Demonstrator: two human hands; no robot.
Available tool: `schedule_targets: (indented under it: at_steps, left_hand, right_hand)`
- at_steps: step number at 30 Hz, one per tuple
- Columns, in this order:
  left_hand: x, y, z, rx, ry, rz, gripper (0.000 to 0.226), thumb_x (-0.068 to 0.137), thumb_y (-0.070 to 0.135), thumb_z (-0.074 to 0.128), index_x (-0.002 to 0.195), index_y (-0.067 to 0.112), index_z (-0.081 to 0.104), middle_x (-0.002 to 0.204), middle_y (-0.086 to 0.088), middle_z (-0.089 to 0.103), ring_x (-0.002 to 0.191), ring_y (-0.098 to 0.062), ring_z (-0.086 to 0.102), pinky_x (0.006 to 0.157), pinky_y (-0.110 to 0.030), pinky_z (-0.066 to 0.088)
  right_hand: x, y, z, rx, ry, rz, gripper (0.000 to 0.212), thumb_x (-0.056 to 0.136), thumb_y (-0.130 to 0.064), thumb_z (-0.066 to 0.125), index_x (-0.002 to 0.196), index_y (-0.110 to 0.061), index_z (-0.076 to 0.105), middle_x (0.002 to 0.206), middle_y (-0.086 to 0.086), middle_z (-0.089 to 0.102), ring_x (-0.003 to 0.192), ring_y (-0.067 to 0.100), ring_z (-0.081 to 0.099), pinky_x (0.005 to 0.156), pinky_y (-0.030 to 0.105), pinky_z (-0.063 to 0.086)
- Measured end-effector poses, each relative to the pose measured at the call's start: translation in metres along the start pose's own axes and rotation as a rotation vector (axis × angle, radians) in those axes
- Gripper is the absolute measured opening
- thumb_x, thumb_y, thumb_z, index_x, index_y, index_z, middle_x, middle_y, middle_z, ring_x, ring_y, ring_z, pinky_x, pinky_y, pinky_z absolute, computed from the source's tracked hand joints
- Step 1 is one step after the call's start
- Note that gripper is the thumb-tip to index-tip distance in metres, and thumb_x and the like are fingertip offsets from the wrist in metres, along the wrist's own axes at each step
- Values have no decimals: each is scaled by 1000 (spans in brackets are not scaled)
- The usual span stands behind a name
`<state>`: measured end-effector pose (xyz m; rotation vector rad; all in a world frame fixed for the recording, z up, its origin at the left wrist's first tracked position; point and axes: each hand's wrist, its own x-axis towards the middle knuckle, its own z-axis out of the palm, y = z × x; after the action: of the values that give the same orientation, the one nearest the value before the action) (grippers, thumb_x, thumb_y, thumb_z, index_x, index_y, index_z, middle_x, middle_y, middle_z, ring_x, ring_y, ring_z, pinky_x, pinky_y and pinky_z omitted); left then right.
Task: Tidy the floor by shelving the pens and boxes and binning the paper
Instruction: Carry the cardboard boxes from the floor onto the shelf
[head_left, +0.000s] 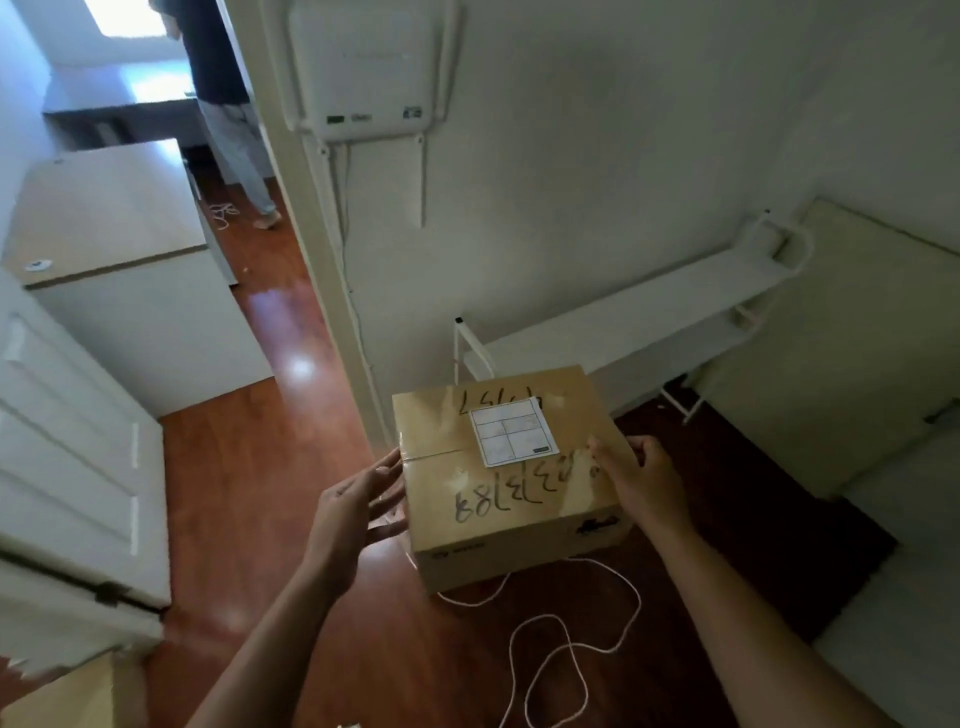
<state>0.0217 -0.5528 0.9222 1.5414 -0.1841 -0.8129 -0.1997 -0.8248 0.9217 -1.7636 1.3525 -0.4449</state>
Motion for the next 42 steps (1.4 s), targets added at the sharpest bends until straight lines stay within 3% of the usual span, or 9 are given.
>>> schedule_targets:
  at_steps: [5,10,13,19,24,30,34,38,42]
  left_hand:
    - [26,10,40,33,-160,-9,34,105,22,56,133,20,76,122,6,82,117,-23,76,84,-43,67]
    - [46,19,80,81,-328,7,34,107,35,56,135,28,73,123,6,81,116,-18,76,82,-35,65]
    - [61,22,101,79,-434,-5,38,108,30,53,144,28,67,131,6,78,121,-19,73,81,-31,66]
    - [101,42,141,76,-525,-17,39,110,26,51,147,25,63,135,4,76,129,-21,69,105,-53,59]
    - [149,61,169,75,-472,-10,39,109,31,56,147,24,62,137,1,74,131,-23,67,105,-53,59]
    - [198,80,193,58,-343,-8,47,108,28,58,154,20,55,148,-2,65,141,-23,57,103,-52,58]
    - [219,98,212,-17,-221,-60,27,109,22,59,135,23,66,138,-3,69,130,-20,63,105,-51,56]
    - [240,105,226,25,-131,-68,28,108,27,59,135,23,67,139,-2,69,130,-19,61,106,-51,55]
    - [258,103,235,58,-27,-106,41,98,35,66,135,19,67,139,-6,67,134,-27,58,106,-53,56]
  right_hand:
    - [5,16,-40,-4,130,66,45,93,-57,70,121,-23,59,103,-5,61,80,6,58,58,28,42]
    - [14,34,-74,-17,235,133,52,93,-58,68,129,-21,59,112,1,62,84,15,59,61,30,43]
    - [21,41,-89,-11,278,185,53,93,-58,68,130,-21,59,113,1,59,87,18,58,64,32,44]
    - [67,40,-110,48,289,199,55,88,-64,69,126,-25,62,115,1,64,90,18,62,64,33,48]
    - [139,22,-114,81,248,143,46,89,-62,70,116,-27,57,110,1,63,89,18,64,78,43,58]
    - [235,-11,-103,89,109,31,45,96,-54,67,127,-23,58,114,-1,61,88,14,61,63,29,45]
    - [294,-34,-91,70,-14,-5,46,97,-48,68,133,-23,57,116,-1,60,91,17,60,65,29,46]
    - [352,-41,-78,8,-178,-48,66,88,-62,69,140,-22,64,130,4,66,104,23,69,87,42,61]
    - [413,-28,-58,10,-318,-21,94,68,-79,69,147,-29,62,144,3,64,116,24,69,100,43,59]
